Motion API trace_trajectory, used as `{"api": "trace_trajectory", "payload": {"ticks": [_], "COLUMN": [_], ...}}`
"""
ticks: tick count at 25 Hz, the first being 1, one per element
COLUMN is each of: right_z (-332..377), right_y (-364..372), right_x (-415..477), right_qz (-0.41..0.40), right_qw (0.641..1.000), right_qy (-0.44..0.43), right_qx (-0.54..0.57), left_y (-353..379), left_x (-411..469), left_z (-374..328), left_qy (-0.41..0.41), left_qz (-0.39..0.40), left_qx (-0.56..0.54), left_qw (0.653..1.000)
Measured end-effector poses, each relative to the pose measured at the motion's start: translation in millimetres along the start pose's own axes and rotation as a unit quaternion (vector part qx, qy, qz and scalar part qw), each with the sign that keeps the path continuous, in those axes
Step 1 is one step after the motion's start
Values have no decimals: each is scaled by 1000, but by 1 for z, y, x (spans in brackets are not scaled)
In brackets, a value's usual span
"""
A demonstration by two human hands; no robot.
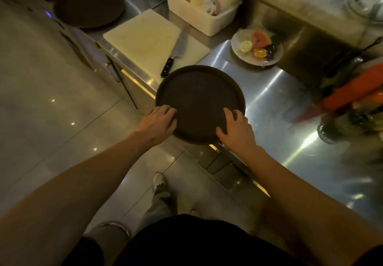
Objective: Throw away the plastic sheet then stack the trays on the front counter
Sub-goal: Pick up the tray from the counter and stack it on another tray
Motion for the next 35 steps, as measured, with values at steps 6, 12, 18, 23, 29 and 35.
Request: {"api": "trace_trajectory", "payload": {"ticks": [6,12,18,23,29,35], "right_z": [-8,4,-7,-22,-36,-48], "right_y": [14,33,35,41,46,32], "right_x": [10,19,36,43,45,51], "right_qz": [15,-25,-24,2,23,-75], "right_qw": [952,876,859,853,830,833], "right_qy": [244,379,398,401,420,395], "right_qx": [184,298,322,334,366,381], "left_y": [-1,5,15,21,23,17], "left_x": [67,119,152,162,168,165], "left_z": [39,78,89,86,84,65], "left_qy": [-17,-48,-154,-265,-292,-292], "left_qz": [45,75,135,137,135,42], "left_qx": [-61,-85,-195,-247,-242,-247], "left_qw": [997,992,959,922,915,923]}}
Point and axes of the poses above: each hand's wrist, its own x-axis towards the middle knuckle, its own y-axis out of the palm, z = x × y, the point moved 1 cm from there along x, towards the middle knuckle
